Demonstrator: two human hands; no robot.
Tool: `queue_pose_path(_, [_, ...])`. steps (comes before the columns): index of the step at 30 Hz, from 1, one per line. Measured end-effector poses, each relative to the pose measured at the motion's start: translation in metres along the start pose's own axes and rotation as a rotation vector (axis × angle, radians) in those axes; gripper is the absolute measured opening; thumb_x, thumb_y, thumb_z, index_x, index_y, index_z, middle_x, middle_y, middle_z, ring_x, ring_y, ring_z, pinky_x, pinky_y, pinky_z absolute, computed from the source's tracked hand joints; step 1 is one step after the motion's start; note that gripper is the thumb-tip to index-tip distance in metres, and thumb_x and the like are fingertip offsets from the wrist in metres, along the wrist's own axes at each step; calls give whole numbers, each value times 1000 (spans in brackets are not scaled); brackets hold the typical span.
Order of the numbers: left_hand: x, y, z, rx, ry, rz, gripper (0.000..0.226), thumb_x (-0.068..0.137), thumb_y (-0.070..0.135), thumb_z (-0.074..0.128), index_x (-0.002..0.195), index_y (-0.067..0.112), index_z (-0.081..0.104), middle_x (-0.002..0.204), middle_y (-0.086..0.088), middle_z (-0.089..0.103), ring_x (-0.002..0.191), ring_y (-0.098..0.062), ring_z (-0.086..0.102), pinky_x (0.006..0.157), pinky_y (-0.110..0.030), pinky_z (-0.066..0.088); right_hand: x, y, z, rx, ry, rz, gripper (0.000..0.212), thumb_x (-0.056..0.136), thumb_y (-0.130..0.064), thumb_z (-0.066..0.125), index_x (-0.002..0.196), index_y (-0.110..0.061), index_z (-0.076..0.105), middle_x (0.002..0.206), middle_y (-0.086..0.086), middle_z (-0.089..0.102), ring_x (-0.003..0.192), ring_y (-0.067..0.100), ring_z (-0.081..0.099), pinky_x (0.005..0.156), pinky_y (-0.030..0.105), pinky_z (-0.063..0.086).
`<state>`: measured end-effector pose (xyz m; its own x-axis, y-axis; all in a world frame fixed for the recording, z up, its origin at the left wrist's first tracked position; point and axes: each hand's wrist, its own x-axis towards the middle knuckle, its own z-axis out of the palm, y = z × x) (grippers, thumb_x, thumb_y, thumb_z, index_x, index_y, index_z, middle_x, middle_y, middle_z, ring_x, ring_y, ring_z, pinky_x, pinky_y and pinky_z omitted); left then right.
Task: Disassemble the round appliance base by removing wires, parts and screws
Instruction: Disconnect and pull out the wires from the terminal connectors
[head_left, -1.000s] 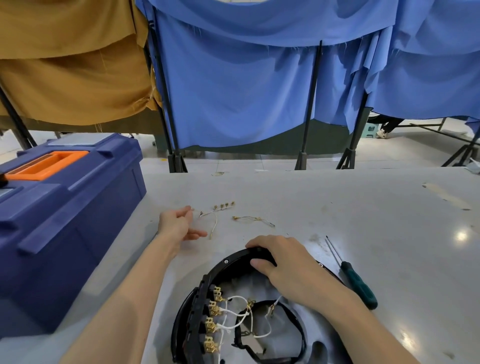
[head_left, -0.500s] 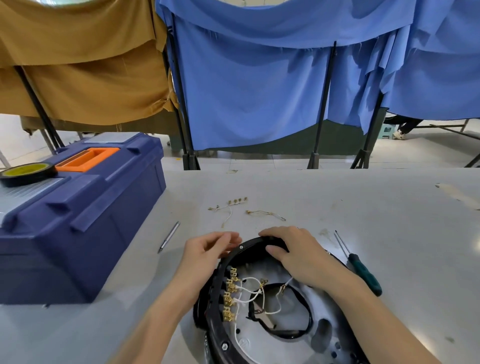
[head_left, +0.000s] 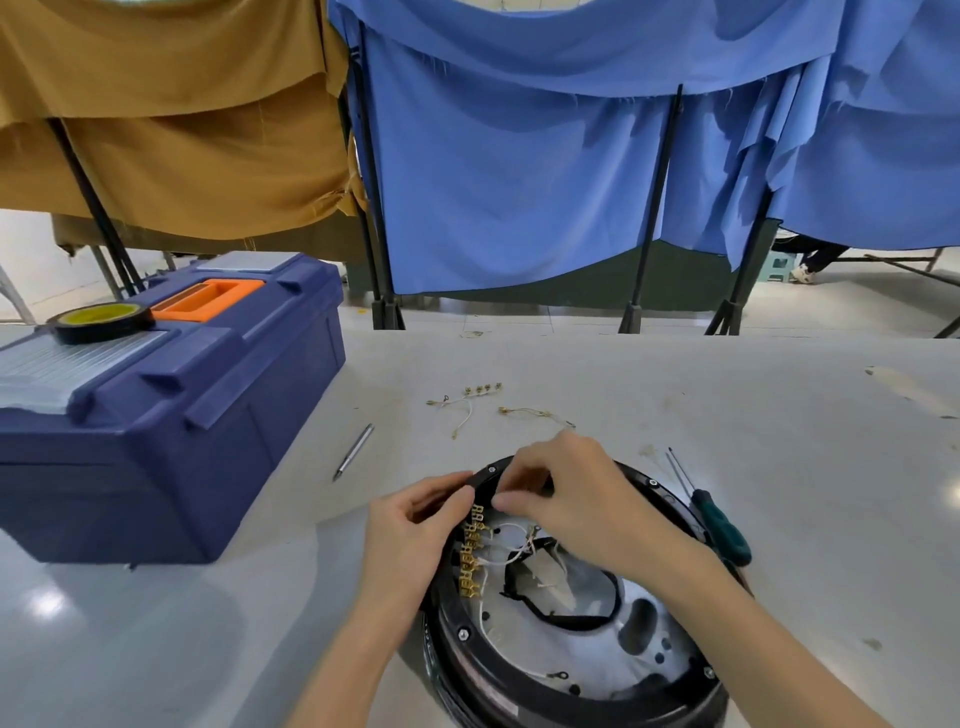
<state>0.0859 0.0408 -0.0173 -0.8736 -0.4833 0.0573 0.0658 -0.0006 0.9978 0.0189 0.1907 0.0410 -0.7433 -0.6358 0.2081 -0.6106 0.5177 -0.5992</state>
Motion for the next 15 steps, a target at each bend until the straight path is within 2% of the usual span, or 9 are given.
queue_pose_path(3, [0, -1, 0, -6, 5, 6, 15, 84, 9, 71, 94, 18, 79, 93, -1, 77, 94, -20, 72, 95, -47, 53, -3, -8, 15, -111, -152, 33, 9, 81, -31, 72, 80, -22, 73, 80, -4, 70, 80, 13, 61, 71, 28, 47])
queue_pose_path(6, [-1, -2, 0, -6, 10, 7, 15, 84, 11, 72, 95, 19, 79, 93, 0, 77, 95, -18, 72, 96, -46, 52, -3, -10, 23, -156, -175, 63, 6, 81, -26, 71, 83, -20, 71, 78, -2, 64, 75, 15, 57, 61, 22, 39])
queue_pose_path(9, [0, -3, 0, -13, 18, 4, 15, 85, 10, 71, 96, 17, 78, 93, 1, 77, 95, -17, 72, 96, -45, 53, -3, -13, 23, -159, -172, 62, 7, 81, -21, 71, 77, -23, 65, 71, -5, 59, 68, 12, 54, 55, 17, 35])
queue_pose_path(12, [0, -4, 0, -21, 24, 7, 15, 85, 9, 71, 95, 17, 78, 91, 1, 78, 93, -16, 72, 94, -44, 54, -1, -17, 22, -171, -165, 67, 13, 80, -16, 70, 72, -23, 61, 67, -5, 58, 68, 14, 55, 61, 24, 44])
queue_pose_path(15, [0, -4, 0, -23, 38, 11, 15, 84, 8, 71, 95, 16, 78, 90, 0, 78, 91, -16, 73, 93, -42, 55, 1, -19, 25, -213, -133, 73, 18, 79, -12, 69, 69, -24, 59, 63, -6, 54, 69, 17, 54, 66, 27, 46])
